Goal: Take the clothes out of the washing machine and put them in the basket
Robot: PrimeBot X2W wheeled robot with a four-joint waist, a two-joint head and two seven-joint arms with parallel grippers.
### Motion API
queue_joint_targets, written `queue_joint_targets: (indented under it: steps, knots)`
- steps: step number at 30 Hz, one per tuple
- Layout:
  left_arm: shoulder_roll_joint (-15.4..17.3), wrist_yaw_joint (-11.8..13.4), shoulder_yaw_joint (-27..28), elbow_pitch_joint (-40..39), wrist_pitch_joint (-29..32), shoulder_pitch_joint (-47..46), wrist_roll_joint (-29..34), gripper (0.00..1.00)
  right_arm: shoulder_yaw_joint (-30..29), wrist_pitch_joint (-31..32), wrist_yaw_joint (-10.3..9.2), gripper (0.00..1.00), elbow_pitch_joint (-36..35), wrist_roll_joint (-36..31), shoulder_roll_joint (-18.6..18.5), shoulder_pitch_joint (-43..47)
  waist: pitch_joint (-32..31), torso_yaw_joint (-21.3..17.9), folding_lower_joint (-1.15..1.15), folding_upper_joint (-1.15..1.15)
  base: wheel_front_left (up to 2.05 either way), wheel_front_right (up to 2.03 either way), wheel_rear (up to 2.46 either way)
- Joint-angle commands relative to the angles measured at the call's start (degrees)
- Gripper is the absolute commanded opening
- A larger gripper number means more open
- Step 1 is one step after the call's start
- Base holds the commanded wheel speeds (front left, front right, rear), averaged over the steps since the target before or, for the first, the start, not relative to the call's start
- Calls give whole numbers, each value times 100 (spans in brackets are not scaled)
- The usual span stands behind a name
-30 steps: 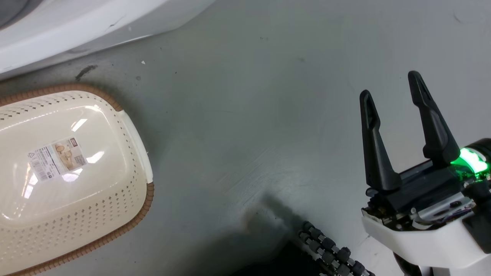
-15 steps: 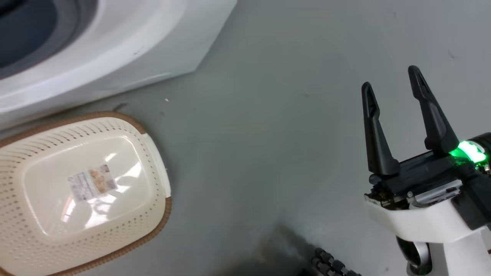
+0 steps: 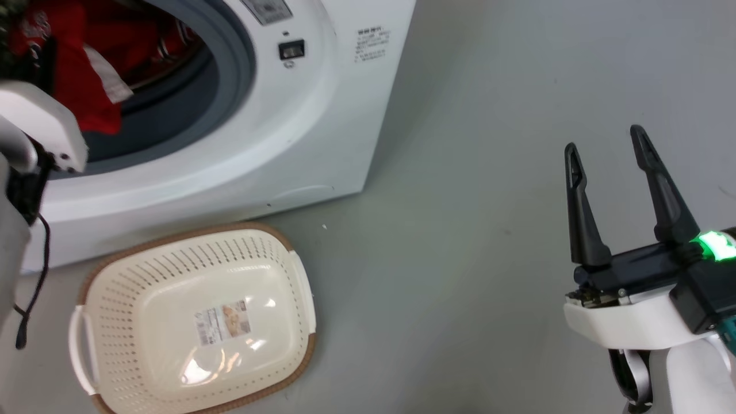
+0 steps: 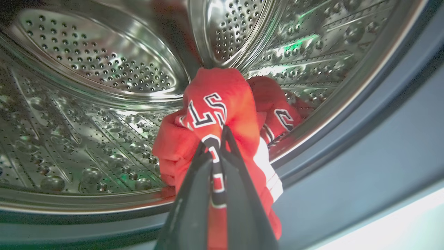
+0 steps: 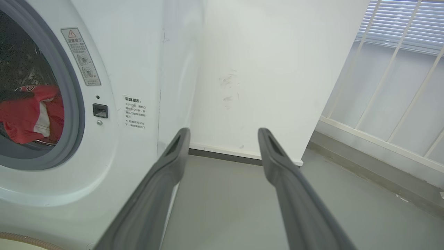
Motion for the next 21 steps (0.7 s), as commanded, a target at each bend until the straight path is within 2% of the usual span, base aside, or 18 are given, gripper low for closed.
queue_joint_targets:
  steps: [1, 5, 14, 21]
  knots:
    - [-81, 11, 21, -77, -90, 183, -45, 0, -8, -12, -6, 100, 38, -56, 7, 106, -530, 329, 1, 0, 0, 0, 0]
    - [-223, 136, 219, -552, -170, 626, 10, 0, -11, -12, -6, 100, 142, -138, 7, 253, -927, 496, 1, 0, 0, 0, 0]
    - [-271, 769, 1084, -2746, -166, 2074, 454, 0, -80, -13, -6, 100, 286, -218, 8, 518, -1587, 764, 1, 0, 0, 0, 0]
    - [-148, 1288, 1444, -4337, -167, 3275, 672, 0, -99, -12, -6, 100, 361, -119, 8, 703, -1867, 809, 1, 0, 0, 0, 0]
